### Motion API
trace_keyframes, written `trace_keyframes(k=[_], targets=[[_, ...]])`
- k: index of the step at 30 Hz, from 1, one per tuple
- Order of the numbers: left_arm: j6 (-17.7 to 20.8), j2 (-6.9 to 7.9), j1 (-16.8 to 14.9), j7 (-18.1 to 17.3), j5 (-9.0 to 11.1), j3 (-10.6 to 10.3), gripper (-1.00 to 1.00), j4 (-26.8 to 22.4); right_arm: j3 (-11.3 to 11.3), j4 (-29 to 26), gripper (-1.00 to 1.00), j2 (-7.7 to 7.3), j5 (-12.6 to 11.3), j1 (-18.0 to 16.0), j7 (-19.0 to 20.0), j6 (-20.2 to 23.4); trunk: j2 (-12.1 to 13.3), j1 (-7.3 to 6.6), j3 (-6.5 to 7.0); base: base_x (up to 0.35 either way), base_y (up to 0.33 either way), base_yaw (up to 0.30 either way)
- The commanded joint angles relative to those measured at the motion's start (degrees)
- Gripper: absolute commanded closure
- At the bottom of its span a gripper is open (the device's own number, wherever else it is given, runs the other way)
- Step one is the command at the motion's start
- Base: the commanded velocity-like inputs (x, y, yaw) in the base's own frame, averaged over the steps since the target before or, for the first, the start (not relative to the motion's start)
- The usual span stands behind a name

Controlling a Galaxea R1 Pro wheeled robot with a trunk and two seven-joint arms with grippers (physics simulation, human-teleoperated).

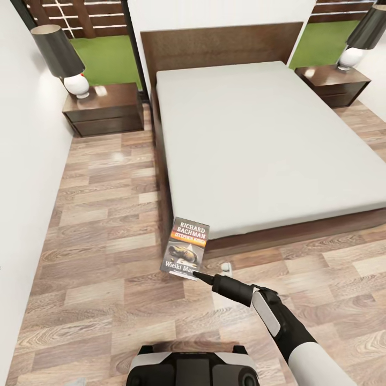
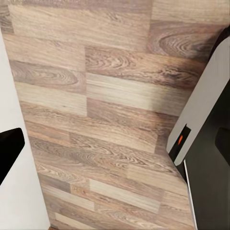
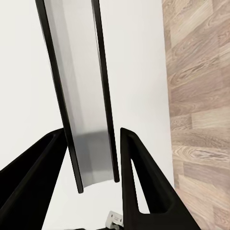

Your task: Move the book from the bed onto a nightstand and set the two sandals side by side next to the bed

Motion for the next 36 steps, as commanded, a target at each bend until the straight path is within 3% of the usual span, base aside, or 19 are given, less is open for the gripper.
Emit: trace_keyframes(k=[1, 36], targets=[[0.01, 0.00, -0.01, 0.10, 0.60, -0.13, -1.00, -0.02, 0.18, -0.01, 1.00, -0.04, -0.48, -0.03, -0.05, 0.45, -0.08, 0.03, 0.03, 0.000, 0.000, 0.067], [0.01, 0.00, 0.02, 0.10, 0.58, -0.14, -1.00, -0.02, 0.43, -0.09, 1.00, -0.05, -0.48, 0.03, 0.16, 0.30, -0.08, 0.03, 1.19, 0.000, 0.000, 0.019]])
